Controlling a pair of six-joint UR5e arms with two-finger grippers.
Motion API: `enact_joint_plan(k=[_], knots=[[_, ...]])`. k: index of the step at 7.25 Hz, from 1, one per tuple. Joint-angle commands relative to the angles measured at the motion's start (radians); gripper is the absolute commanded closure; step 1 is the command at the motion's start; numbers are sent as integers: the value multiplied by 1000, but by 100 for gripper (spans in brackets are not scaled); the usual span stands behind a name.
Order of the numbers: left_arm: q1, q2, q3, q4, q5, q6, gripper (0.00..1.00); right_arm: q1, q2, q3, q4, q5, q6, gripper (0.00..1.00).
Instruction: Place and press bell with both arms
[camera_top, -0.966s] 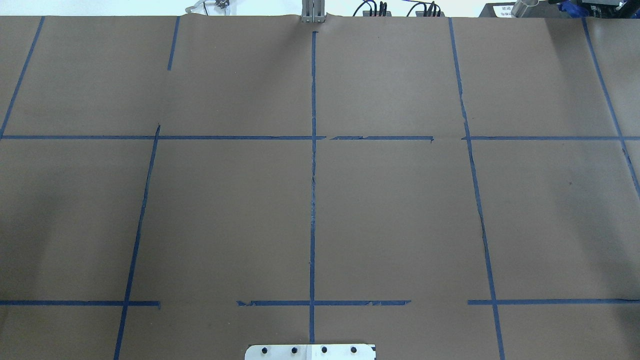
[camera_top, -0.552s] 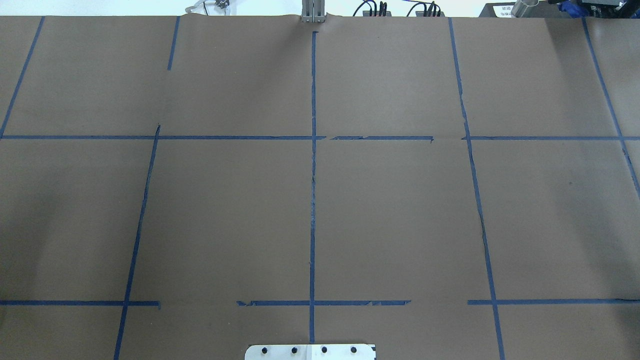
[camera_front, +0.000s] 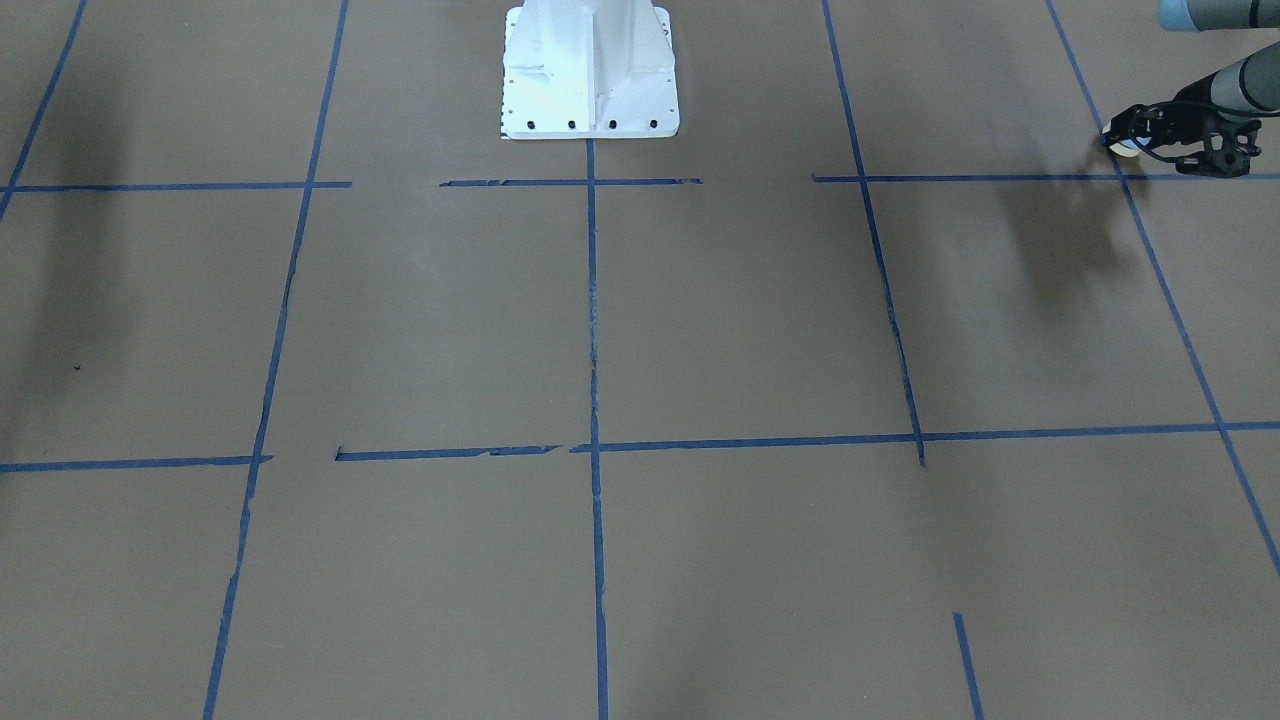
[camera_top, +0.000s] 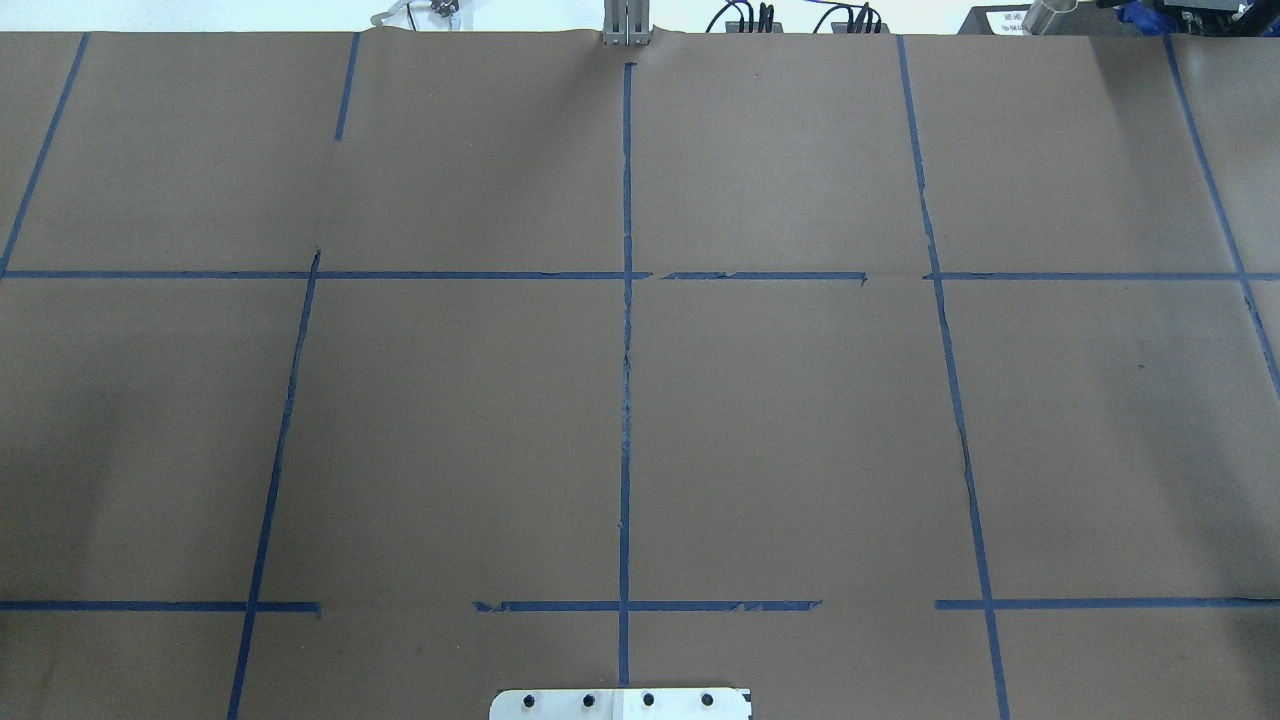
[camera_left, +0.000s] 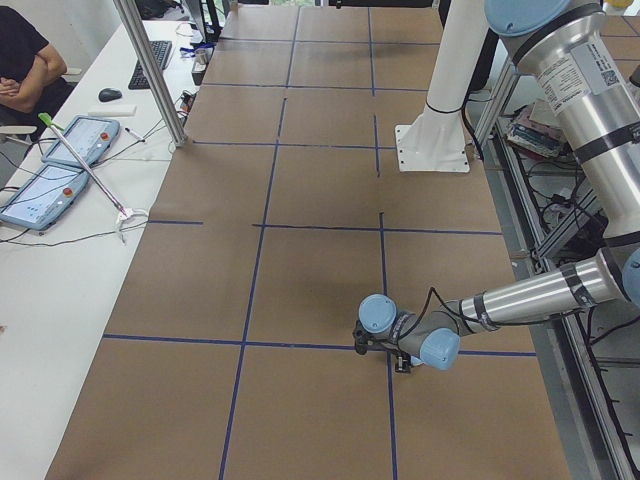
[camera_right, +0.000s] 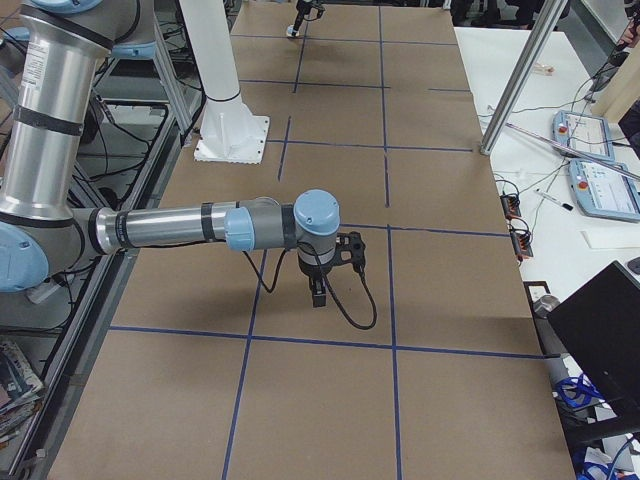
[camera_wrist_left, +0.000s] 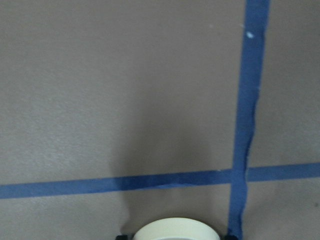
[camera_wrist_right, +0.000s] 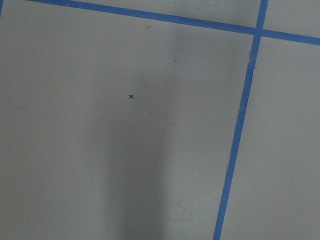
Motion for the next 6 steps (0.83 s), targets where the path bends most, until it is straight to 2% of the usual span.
enact_joint_plan(k=[1, 3, 4, 6], knots=[[3, 7, -146, -77, -26, -198, 100, 0, 2, 2, 0, 2, 1, 0], [9, -118, -230, -74, -26, -395, 100, -2, 4, 0, 0, 2, 2, 0], [27, -216, -231, -68, -26, -490, 100, -2, 2, 0, 0, 2, 1, 0], [134, -380, -209, -39, -21, -684, 100, -5, 4, -3, 0, -2, -1, 0]])
